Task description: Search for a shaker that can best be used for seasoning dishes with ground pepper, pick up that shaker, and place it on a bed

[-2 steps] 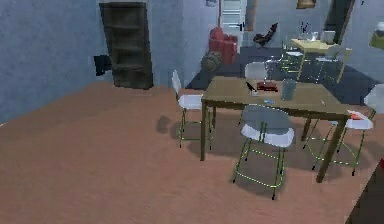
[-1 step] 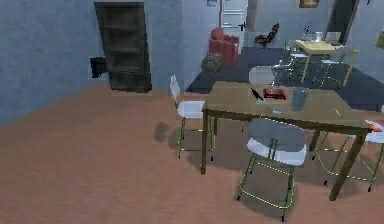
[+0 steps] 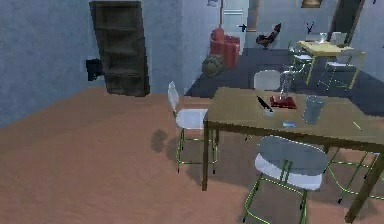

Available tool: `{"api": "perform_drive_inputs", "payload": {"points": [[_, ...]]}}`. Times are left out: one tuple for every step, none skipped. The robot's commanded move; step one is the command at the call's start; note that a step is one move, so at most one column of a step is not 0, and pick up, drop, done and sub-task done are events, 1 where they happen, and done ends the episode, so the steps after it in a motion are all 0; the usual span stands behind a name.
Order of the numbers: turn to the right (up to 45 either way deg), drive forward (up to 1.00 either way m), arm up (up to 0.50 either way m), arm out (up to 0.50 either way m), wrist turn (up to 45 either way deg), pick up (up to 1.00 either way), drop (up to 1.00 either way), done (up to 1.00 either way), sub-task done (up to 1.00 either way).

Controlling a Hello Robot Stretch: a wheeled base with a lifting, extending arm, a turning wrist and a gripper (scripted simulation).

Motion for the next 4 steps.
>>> {"api": "perform_drive_inputs", "payload": {"points": [[-24.0,0.00,0.00,0.00,0.0,0.00,0.00,0.00,0.00],[0.0,1.00,0.00,0.00,0.0,0.00,0.00,0.00,0.00],[-3.0,0.00,0.00,0.00,0.0,0.00,0.00,0.00,0.00],[0.0,0.80,0.00,0.00,0.0,0.00,0.00,0.00,0.00]]}}
